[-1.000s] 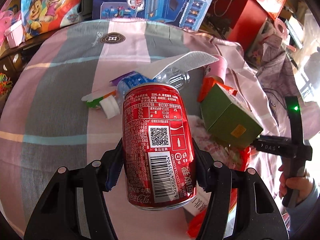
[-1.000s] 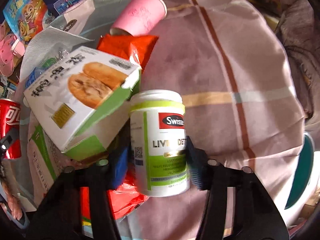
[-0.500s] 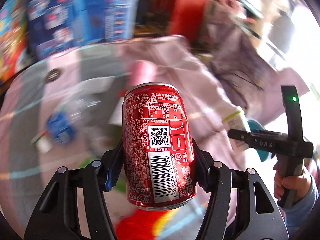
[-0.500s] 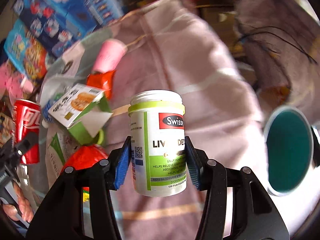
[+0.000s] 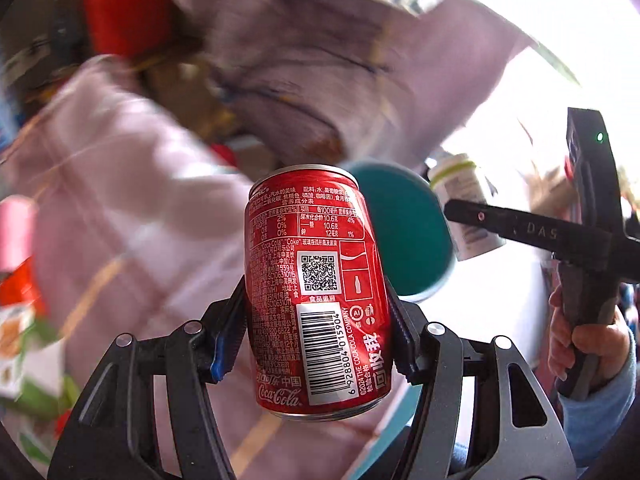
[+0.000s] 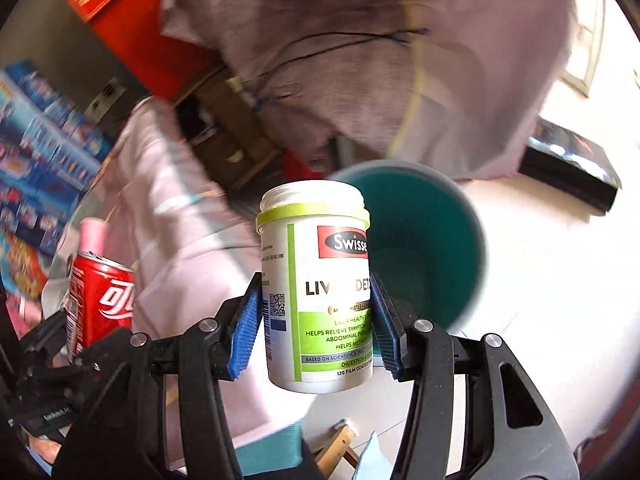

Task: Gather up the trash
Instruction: 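Carry the can and bottle over the teal bucket and open both tools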

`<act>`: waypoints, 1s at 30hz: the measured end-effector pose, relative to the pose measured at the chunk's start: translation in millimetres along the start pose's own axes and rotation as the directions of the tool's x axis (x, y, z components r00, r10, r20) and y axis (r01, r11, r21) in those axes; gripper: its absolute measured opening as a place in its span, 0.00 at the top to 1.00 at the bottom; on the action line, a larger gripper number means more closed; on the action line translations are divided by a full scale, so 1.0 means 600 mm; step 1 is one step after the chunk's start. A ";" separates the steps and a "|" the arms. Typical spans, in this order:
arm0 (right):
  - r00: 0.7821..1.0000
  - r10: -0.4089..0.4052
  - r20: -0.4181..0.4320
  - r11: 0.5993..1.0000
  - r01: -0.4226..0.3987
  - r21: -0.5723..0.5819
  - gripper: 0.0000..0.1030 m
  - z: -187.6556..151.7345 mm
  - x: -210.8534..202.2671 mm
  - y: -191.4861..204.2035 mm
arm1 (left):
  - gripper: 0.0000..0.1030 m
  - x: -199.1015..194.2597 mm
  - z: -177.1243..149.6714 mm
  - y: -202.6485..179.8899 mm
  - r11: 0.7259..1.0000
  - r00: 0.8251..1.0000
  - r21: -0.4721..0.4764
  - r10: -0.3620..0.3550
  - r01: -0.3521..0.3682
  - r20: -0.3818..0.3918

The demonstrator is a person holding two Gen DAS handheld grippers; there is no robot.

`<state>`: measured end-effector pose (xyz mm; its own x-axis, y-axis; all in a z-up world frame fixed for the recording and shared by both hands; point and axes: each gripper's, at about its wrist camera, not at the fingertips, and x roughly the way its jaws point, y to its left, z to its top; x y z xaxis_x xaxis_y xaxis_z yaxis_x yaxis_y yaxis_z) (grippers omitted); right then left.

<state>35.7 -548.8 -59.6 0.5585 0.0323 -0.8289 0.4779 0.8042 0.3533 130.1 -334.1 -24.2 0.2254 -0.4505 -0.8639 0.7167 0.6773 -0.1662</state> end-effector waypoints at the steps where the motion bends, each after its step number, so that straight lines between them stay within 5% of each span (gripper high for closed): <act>1: 1.000 -0.004 -0.002 1.000 0.004 0.018 0.53 0.002 0.002 -0.013 | 0.40 0.019 0.004 -0.018 1.000 1.000 0.016 -0.002 0.002 -0.015; 13: 0.996 0.001 -0.086 0.991 0.011 0.135 0.53 0.015 0.065 -0.104 | 0.39 0.220 0.069 -0.106 0.996 0.980 0.073 -0.030 0.045 -0.195; 30: 0.986 -0.023 -0.166 0.993 0.043 0.114 0.50 0.011 0.116 -0.109 | 0.35 0.213 0.056 -0.073 1.000 0.978 0.001 -0.026 0.027 -0.209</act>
<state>47.8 -603.1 -137.3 0.4272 0.1114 -0.8973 0.5756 0.7318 0.3649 149.9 -440.7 -111.3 0.0633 -0.3366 -0.9395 0.7233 0.6642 -0.1892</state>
